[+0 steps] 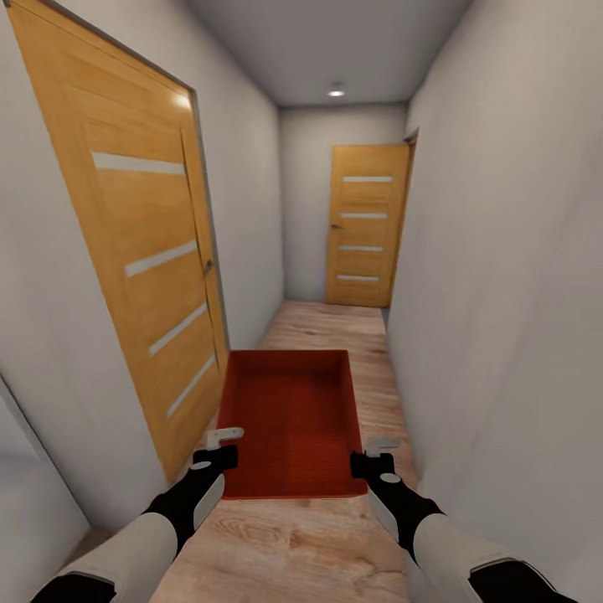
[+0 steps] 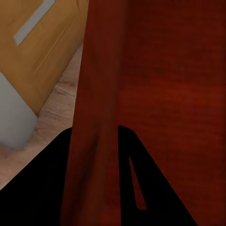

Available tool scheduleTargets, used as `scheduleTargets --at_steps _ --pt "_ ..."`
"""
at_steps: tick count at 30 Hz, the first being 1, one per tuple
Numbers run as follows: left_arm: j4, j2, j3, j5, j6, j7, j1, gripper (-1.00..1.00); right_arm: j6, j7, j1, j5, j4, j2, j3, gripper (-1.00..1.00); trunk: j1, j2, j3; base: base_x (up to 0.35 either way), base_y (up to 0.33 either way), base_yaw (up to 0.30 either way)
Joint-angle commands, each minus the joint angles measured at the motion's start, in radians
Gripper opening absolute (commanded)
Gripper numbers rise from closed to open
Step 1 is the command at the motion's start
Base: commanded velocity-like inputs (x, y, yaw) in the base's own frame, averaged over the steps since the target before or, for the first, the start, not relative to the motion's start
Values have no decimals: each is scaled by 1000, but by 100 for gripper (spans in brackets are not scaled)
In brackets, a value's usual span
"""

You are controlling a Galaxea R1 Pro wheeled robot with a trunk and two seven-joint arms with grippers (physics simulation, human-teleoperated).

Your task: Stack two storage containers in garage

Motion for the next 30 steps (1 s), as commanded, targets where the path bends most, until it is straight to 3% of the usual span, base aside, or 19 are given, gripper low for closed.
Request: scheduleTargets --at_steps 1,30 --pt "-4 46 54 -14 -39 18 -1 -100 -3 -4 0 -19 2 0 7 -100 1 -2 -2 321 0 -8" --pt "-3 46 54 -13 -33 14 -1 -100 -3 -4 0 -19 2 0 6 -100 1 -2 -2 322 0 0"
